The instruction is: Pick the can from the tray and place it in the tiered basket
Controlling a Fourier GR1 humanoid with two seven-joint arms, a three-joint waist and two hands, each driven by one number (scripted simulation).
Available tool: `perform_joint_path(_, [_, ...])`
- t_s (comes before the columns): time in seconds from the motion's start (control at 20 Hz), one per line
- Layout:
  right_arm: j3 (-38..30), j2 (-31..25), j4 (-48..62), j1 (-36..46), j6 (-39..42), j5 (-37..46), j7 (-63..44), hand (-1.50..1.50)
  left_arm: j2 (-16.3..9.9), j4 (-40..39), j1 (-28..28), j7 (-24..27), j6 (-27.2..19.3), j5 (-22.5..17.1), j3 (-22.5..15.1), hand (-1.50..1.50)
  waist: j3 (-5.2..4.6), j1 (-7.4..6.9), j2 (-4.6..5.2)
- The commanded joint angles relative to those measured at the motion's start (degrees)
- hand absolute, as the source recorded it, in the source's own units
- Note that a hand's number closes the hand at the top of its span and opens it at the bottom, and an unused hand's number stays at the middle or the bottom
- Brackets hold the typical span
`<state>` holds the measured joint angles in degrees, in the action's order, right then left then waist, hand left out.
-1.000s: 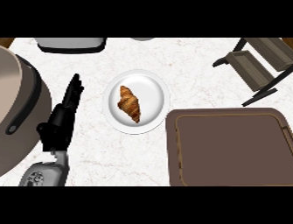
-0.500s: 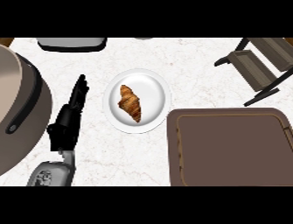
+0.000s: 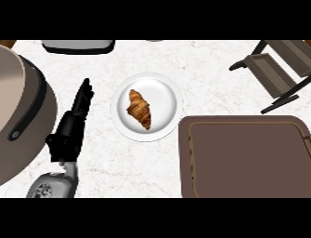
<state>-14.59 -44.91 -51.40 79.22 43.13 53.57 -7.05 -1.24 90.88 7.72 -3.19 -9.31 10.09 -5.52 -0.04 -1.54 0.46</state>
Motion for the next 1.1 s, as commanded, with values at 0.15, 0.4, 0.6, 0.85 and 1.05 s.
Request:
perform_joint_path(0.15, [-7.9, 1.1, 13.1, 2.8, -3.4, -3.3, -4.4, -1.5, 1.0, -2.3, 0.1, 2.1, -0.5, 0.2, -0.1, 0.0, 0.0, -0.02, 0.04])
perform_joint_path(0.4, [-14.0, 1.0, 17.8, 3.9, -7.6, -7.5, -5.1, -1.5, -0.4, -1.5, -0.5, 1.4, 1.0, -0.9, 0.9, 0.0, 0.03, -0.11, 0.02])
perform_joint_path(0.6, [-19.8, -0.3, 18.4, 6.4, -14.3, -10.4, -9.6, -1.5, 0.6, -0.9, 1.7, -0.6, -0.9, 1.0, 0.0, 0.0, 0.04, 0.29, -0.09])
perform_joint_path(0.85, [-22.9, -10.1, 23.8, 5.4, -16.4, -10.0, -11.5, -1.5, -1.7, 0.9, 1.6, -1.7, 1.0, -1.1, 2.4, 0.0, 0.08, -0.14, 0.17])
perform_joint_path(1.05, [-28.8, -17.4, 27.1, 2.3, -13.5, -14.2, -12.2, -1.5, -0.9, -0.7, 1.5, -0.5, -0.2, 0.3, 1.7, 0.0, 0.13, 1.25, -0.1])
